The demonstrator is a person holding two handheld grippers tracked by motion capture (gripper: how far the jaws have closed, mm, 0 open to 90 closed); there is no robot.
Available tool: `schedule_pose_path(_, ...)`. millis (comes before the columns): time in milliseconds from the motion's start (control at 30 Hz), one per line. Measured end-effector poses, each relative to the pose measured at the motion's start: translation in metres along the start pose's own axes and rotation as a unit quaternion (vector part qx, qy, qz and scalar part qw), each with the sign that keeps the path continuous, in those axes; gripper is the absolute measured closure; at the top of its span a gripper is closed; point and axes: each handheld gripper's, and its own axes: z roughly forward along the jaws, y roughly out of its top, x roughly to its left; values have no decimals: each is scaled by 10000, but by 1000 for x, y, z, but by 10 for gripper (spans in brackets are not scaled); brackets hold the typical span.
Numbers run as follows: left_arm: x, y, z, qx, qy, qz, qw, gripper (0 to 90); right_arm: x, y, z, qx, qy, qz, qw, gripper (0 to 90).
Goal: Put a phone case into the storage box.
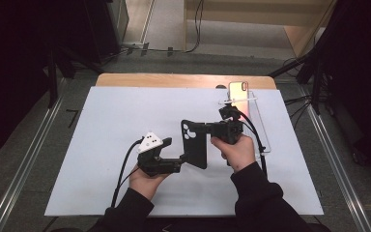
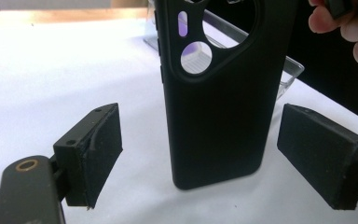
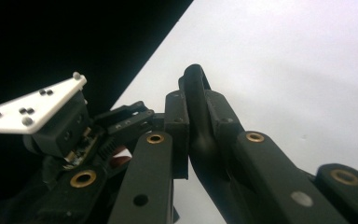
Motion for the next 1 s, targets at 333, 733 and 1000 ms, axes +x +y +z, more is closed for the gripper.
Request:
schedule_pose_path(333,4,15,-8,493,-240,0,9985,142,8,-1,-4,42,-242,-518,9984,789)
schedule_pose_path(733,9,32,-14,1016,-457,120,9937,154,10,-3,-12,200,-186,-1130,9932,789)
schedule_pose_path(1000,12,38,-19,1083,-605,480,9911,220,8,-5,-17,287,-43,-1285,9913,789)
